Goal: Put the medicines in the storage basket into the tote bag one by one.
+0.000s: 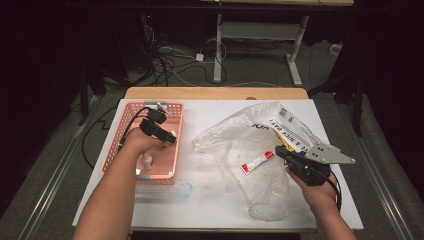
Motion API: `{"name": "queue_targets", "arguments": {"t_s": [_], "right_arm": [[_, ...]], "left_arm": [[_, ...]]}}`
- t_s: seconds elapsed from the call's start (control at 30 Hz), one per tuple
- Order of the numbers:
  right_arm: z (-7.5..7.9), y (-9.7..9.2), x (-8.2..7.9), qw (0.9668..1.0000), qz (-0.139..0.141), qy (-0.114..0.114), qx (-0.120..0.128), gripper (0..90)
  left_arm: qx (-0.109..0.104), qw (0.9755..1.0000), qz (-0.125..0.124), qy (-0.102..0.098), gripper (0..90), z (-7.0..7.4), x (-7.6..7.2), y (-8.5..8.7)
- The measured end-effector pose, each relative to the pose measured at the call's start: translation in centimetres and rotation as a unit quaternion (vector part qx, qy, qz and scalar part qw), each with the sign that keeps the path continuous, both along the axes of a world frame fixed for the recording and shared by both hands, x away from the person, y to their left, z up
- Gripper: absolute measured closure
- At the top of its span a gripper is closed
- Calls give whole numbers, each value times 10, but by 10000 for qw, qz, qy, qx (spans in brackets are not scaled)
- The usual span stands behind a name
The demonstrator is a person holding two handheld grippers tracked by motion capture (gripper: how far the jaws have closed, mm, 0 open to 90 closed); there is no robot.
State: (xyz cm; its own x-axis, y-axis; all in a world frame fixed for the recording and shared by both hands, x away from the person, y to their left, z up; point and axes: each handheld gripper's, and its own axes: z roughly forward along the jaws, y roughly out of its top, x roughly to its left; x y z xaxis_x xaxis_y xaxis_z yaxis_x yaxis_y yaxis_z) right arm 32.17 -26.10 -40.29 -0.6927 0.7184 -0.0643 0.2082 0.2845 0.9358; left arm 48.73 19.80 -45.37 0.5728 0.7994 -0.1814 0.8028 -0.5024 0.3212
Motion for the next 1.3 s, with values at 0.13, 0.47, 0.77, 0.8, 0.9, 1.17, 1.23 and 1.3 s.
{"name": "queue_targets", "arguments": {"t_s": [0.13, 0.47, 0.77, 0.8, 0.9, 1.17, 1.23, 1.3], "right_arm": [[-1, 0, 0, 10000, -15, 12, 0, 900], [-1, -1, 0, 10000, -36, 4, -41, 900], [-1, -2, 0, 10000, -40, 0, -17, 900], [-1, -2, 0, 10000, -37, -2, -17, 900], [0, -2, 0, 10000, -31, -11, -21, 900], [0, -3, -1, 10000, -33, -30, -10, 900], [1, -3, -1, 10000, -36, -31, -6, 900], [1, -4, -2, 10000, -46, -20, -2, 900]], "left_arm": [[85, 9999, 37, 55, 435, -4, 5, -1], [370, 9993, 56, 14, 531, -11, 7, -5], [254, 9982, 318, -446, 534, 7, 0, 3], [227, 9980, 333, -489, 534, 9, -2, 3], [83, 9973, 385, -616, 534, 16, -8, 7], [-411, 9923, 729, -910, 534, 25, -27, 22], [-511, 9912, 762, -953, 534, 27, -32, 25], [-552, 9902, 776, -1021, 534, 30, -37, 28]]}}
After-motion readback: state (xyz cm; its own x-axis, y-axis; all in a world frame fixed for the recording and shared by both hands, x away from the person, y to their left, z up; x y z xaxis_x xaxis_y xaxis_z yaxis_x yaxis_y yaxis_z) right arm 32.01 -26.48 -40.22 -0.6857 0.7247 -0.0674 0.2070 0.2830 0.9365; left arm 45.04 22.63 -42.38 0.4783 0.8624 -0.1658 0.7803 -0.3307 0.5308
